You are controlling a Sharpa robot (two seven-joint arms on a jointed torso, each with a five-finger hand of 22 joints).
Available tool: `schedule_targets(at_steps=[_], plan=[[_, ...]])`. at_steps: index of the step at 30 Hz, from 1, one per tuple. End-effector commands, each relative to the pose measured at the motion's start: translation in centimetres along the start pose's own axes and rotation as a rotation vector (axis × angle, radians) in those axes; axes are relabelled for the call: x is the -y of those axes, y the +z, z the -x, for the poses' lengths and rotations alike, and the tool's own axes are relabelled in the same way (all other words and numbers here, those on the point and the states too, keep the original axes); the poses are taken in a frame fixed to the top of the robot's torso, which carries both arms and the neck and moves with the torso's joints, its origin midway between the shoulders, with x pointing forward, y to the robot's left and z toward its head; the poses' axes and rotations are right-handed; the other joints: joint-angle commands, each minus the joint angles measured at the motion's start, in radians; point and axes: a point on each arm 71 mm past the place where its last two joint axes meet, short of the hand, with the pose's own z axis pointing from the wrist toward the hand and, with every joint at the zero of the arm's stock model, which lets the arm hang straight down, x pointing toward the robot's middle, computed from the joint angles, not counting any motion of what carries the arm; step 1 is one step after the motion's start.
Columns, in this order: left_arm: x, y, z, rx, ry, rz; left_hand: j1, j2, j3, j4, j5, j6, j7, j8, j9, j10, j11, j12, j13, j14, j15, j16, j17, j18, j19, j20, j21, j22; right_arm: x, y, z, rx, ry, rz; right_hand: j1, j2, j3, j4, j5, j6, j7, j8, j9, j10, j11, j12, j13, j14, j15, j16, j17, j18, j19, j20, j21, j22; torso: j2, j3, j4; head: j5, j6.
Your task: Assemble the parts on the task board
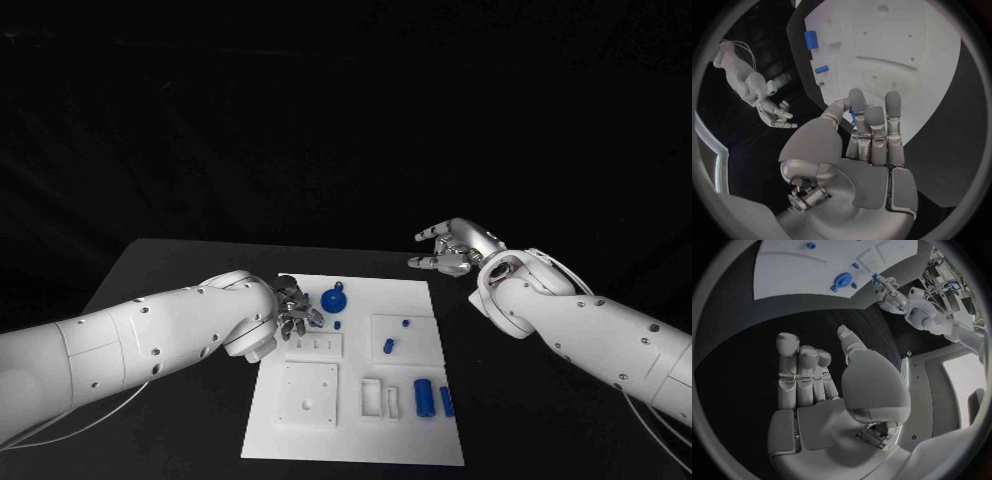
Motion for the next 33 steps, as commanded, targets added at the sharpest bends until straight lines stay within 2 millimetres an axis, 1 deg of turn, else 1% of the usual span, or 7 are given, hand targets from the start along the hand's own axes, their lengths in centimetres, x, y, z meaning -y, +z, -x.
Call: schedule_targets(at_steps=[1, 5, 10, 25, 26, 29, 33], plan=[[0.1, 0.2, -0.4, 0.068, 0.088, 0.009, -0.005, -0.01, 0.022, -0.027, 0.03, 0.134, -0.116, 0.007, 0.313, 0.032, -0.013, 0.011, 0.012, 0.015, -0.004, 0.01, 0.009, 0.003, 0.012, -0.001, -0.001, 0.011, 0.2, 0.4, 0.6, 0.062, 0.061, -0.003, -0.005, 0.002, 0.004, 0.003, 0.008, 0.006, 0.0, -0.001, 0.001, 0.003, -0.003, 0.002, -0.001, 0.002, -0.005, 0.001, 0.002, 0.013, 0.036, -0.001, 0.0, 0.053, 0.001, -0.0006, -0.0002, 0.001, -0.008], [0.0, 0.5, -1.4, 0.072, 0.116, 0.013, -0.032, -0.007, 0.033, -0.057, 0.046, 0.145, -0.118, 0.006, 0.303, 0.035, -0.015, 0.029, 0.034, 0.029, -0.008, 0.004, 0.039, 0.003, 0.026, -0.005, -0.026, 0.075, 0.5, 0.9, 1.1, 0.085, 0.082, -0.019, -0.007, 0.004, 0.005, 0.002, 0.016, 0.014, 0.0, 0.0, 0.002, 0.004, -0.004, 0.003, -0.002, 0.004, -0.006, 0.001, 0.003, 0.012, 0.038, -0.002, 0.0, 0.054, 0.001, -0.0027, -0.0004, 0.0, -0.015], [-0.3, 0.8, -2.2, 0.076, 0.131, 0.016, -0.038, -0.002, 0.025, -0.063, 0.049, 0.164, -0.123, 0.009, 0.285, 0.038, -0.015, 0.045, 0.023, 0.045, -0.011, -0.008, 0.065, 0.001, 0.047, -0.008, -0.068, 0.133, 0.8, 1.1, 1.3, 0.093, 0.092, -0.032, -0.009, 0.004, 0.005, 0.001, 0.018, 0.028, -0.001, 0.0, 0.002, 0.002, -0.005, 0.002, -0.003, 0.002, -0.006, -0.002, 0.001, 0.012, 0.038, -0.002, -0.005, 0.054, 0.002, -0.005, 0.0, -0.003, -0.022], [-0.8, 1.1, -3.4, 0.042, 0.154, 0.018, -0.052, 0.003, 0.023, -0.074, 0.059, 0.185, -0.127, 0.013, 0.285, 0.039, -0.017, 0.065, 0.002, 0.063, -0.013, -0.024, 0.088, 0.0, 0.08, -0.008, -0.155, 0.255, 1.0, 1.3, 1.3, 0.084, 0.097, -0.049, -0.013, 0.006, 0.008, -0.004, 0.012, 0.028, -0.001, 0.0, 0.002, 0.0, -0.005, 0.0, -0.007, 0.003, -0.006, -0.002, 0.003, 0.012, 0.041, -0.003, -0.011, 0.055, -0.001, -0.0046, -0.0005, -0.003, -0.033], [-0.9, 1.2, -3.4, 0.038, 0.156, 0.019, -0.052, 0.004, 0.023, -0.075, 0.058, 0.187, -0.128, 0.013, 0.286, 0.039, -0.016, 0.068, -0.001, 0.064, -0.012, -0.026, 0.092, -0.001, 0.088, -0.008, -0.183, 0.293, 1.0, 1.3, 1.3, 0.084, 0.097, -0.051, -0.013, 0.006, 0.008, -0.004, 0.012, 0.028, -0.001, 0.0, 0.002, 0.0, -0.005, 0.0, -0.007, 0.003, -0.006, -0.002, 0.003, 0.012, 0.041, -0.003, -0.011, 0.055, -0.001, -0.0043, -0.0008, -0.002, -0.033], [-1.0, 1.2, -3.6, 0.021, 0.165, 0.02, -0.053, 0.005, 0.022, -0.074, 0.06, 0.193, -0.129, 0.016, 0.293, 0.04, -0.016, 0.069, -0.003, 0.063, -0.012, -0.031, 0.087, -0.002, 0.094, -0.007, -0.205, 0.32, 1.1, 1.3, 1.3, 0.081, 0.097, -0.056, -0.016, 0.008, 0.008, -0.001, 0.009, 0.03, -0.001, 0.0, 0.002, -0.001, -0.005, 0.0, -0.008, 0.004, -0.007, -0.002, 0.004, 0.012, 0.041, -0.003, -0.013, 0.056, -0.001, -0.0037, -0.0008, -0.003, -0.033], [-1.0, 1.1, -3.7, 0.01, 0.17, 0.021, -0.052, 0.005, 0.022, -0.074, 0.06, 0.193, -0.129, 0.016, 0.293, 0.04, -0.016, 0.068, -0.003, 0.063, -0.012, -0.032, 0.086, -0.002, 0.095, -0.007, -0.206, 0.322, 1.1, 1.3, 1.3, 0.079, 0.097, -0.058, -0.017, 0.008, 0.008, 0.0, 0.008, 0.032, -0.001, 0.0, 0.003, -0.001, -0.005, 0.0, -0.008, 0.004, -0.006, -0.002, 0.004, 0.012, 0.042, -0.003, -0.012, 0.056, 0.0, -0.0032, -0.0017, -0.004, -0.035]])
